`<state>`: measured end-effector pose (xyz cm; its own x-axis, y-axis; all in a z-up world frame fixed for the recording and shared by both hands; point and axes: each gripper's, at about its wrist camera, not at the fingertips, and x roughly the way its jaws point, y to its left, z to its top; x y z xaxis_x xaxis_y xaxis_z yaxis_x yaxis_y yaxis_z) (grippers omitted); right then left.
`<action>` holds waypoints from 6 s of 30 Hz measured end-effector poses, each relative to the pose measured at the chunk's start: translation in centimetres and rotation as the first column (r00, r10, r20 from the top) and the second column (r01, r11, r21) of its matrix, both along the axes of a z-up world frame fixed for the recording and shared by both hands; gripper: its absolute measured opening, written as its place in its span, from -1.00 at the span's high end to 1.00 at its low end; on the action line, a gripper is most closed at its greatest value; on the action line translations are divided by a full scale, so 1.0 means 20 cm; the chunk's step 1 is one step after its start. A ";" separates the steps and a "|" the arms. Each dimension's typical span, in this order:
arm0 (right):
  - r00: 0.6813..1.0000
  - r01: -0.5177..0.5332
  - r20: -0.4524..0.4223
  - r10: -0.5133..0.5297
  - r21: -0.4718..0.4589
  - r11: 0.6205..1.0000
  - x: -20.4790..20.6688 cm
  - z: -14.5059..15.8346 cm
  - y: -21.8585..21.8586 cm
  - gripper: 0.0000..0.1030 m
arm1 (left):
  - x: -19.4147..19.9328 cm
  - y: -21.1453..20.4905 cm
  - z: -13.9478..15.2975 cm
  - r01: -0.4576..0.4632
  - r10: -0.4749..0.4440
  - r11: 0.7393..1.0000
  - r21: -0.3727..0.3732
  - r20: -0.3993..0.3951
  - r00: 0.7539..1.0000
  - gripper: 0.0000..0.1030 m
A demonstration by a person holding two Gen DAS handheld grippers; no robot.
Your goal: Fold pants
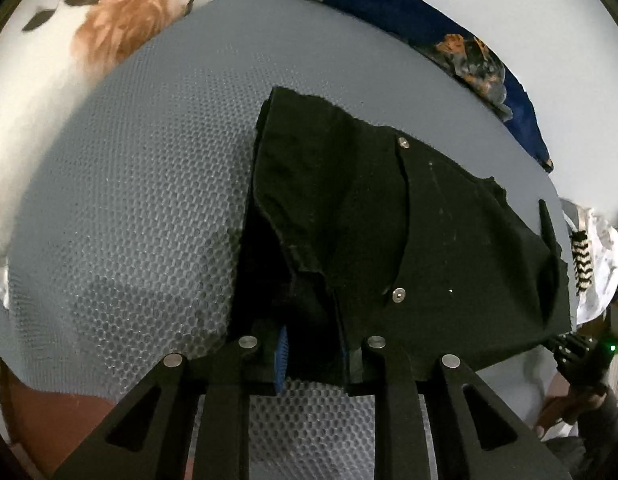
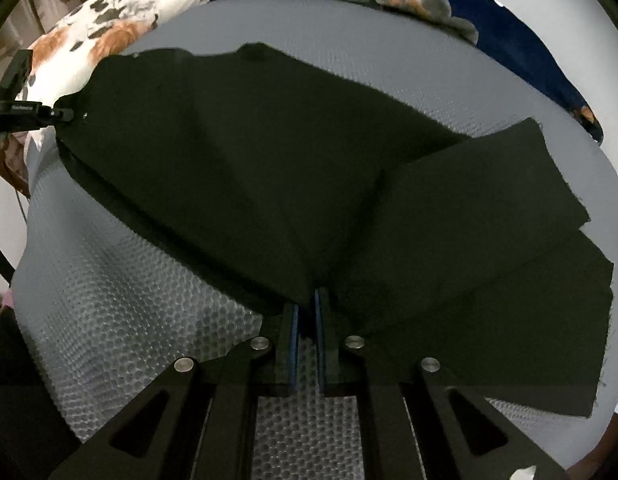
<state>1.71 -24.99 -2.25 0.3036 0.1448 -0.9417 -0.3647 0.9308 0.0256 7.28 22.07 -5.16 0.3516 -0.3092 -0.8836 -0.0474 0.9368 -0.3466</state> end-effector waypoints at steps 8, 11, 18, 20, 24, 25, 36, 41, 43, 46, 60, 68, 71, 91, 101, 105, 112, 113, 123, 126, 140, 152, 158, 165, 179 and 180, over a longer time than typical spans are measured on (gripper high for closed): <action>0.999 0.007 -0.038 -0.006 0.021 1.000 0.02 -0.02 -0.02 0.87 | 0.00 -0.01 0.01 0.015 -0.016 0.999 0.030 0.028 0.999 0.55; 0.999 0.016 -0.038 -0.015 0.036 0.999 0.03 -0.02 -0.03 0.86 | -0.02 -0.06 0.01 0.029 -0.034 0.995 0.099 0.042 0.999 0.38; 0.997 0.048 -0.058 -0.043 0.092 0.995 0.05 -0.02 -0.07 0.81 | -0.07 -0.08 0.11 0.033 -0.047 0.970 0.240 0.055 0.997 -0.04; 0.997 0.049 -0.058 -0.043 0.100 0.994 0.04 -0.02 -0.08 0.81 | -0.11 -0.07 0.14 0.046 -0.065 0.956 0.290 0.054 0.996 -0.09; 0.997 0.056 -0.059 -0.049 0.126 0.990 0.04 -0.03 -0.10 0.80 | -0.14 -0.08 0.17 0.048 -0.076 0.911 0.409 0.052 0.996 -0.12; 0.997 0.058 -0.060 -0.051 0.134 0.989 0.05 -0.03 -0.11 0.80 | -0.15 -0.09 0.19 0.038 -0.072 0.901 0.433 0.063 0.995 -0.12; 0.992 0.106 -0.086 -0.089 0.213 0.971 0.10 -0.01 -0.12 0.77 | -0.19 -0.91 0.36 0.369 -0.437 0.891 0.265 0.275 0.856 -0.14; 0.991 0.115 -0.089 -0.096 0.246 0.962 0.11 0.02 -0.15 0.77 | -0.19 -1.35 0.24 0.544 -0.590 0.807 0.232 0.263 0.763 -0.14; 0.992 0.114 -0.087 -0.094 0.252 0.961 0.11 0.02 -0.15 0.77 | -0.21 -1.50 0.19 0.585 -0.628 0.778 0.231 0.263 0.732 -0.14; 0.992 0.111 -0.088 -0.091 0.264 0.958 0.12 0.03 -0.16 0.76 | -0.20 -1.65 0.12 0.626 -0.666 0.746 0.228 0.242 0.705 -0.14; 0.987 0.151 -0.115 -0.111 0.432 0.889 0.15 0.08 -0.34 0.57 | -0.18 -1.87 -0.06 0.638 -0.698 0.711 0.296 0.189 0.690 0.80; 0.859 0.487 -0.148 -0.489 0.530 0.694 0.25 0.00 -1.04 0.46 | -0.15 -1.85 -0.05 0.625 -0.671 0.739 0.251 0.184 0.719 0.82; 0.772 0.598 -0.183 -0.608 0.533 0.599 0.28 -0.07 -1.28 0.46 | -0.14 -1.84 -0.05 0.622 -0.664 0.745 0.241 0.177 0.727 0.82; 0.663 0.671 -0.121 -0.739 0.533 0.515 0.52 -0.07 -1.60 0.93 | -0.12 -1.85 -0.07 0.600 -0.634 0.769 0.220 0.146 0.759 0.81; 0.590 0.732 0.114 -0.800 0.343 0.589 -0.01 0.15 -1.63 0.95 | -0.13 -1.85 -0.09 0.611 -0.651 0.755 0.238 0.160 0.742 0.81; 0.528 0.806 0.045 -0.848 0.288 0.517 -0.27 -0.02 -1.69 0.96 | -0.15 -1.87 -0.12 0.636 -0.677 0.732 0.245 0.155 0.720 0.78; 0.468 0.844 0.039 -0.883 0.278 0.459 -0.45 -0.08 -1.69 0.97 | -0.19 -1.90 -0.13 0.684 -0.740 0.666 0.299 0.150 0.655 0.74; 0.469 0.843 0.045 -0.882 0.275 0.462 -0.46 -0.07 -1.69 0.97 | -0.19 -1.91 -0.13 0.690 -0.745 0.660 0.297 0.149 0.650 0.74; 0.492 0.848 0.003 -0.871 0.224 0.480 -0.44 -0.11 -1.70 0.68 | -0.18 -1.92 -0.12 0.713 -0.757 0.647 0.269 0.120 0.642 0.23; 0.489 0.846 0.024 -0.872 0.231 0.480 -0.44 -0.04 -1.72 0.40 | -0.18 -1.91 -0.07 0.708 -0.743 0.666 0.234 0.132 0.656 -0.17; 0.766 0.616 -0.097 -0.635 0.391 0.684 0.26 0.01 -1.87 0.44 | 0.04 -1.61 0.06 0.449 -0.468 0.883 0.136 0.231 0.853 -0.26; 0.793 0.600 -0.135 -0.594 0.339 0.725 0.53 -0.14 -1.91 0.49 | 0.15 -1.38 0.01 0.235 -0.258 0.962 0.137 0.191 0.947 -0.26; 0.826 0.557 -0.164 -0.540 0.385 0.736 0.53 -0.17 -1.89 0.68 | 0.16 -1.39 0.01 0.210 -0.235 0.966 0.152 0.169 0.957 -0.27; 0.825 0.527 -0.024 -0.564 0.392 0.754 0.41 -0.05 -1.83 0.93 | 0.21 -1.37 0.04 0.173 -0.203 0.971 0.167 0.178 0.963 -0.26; 0.695 0.686 0.006 -0.719 0.294 0.666 0.45 -0.18 -1.84 0.94 | 0.30 -1.17 -0.06 0.117 -0.166 0.962 0.246 0.186 0.968 -0.29; 0.689 0.695 0.001 -0.725 0.285 0.661 0.45 -0.18 -1.84 0.89 | 0.30 -1.16 -0.08 0.122 -0.171 0.958 0.258 0.177 0.969 -0.30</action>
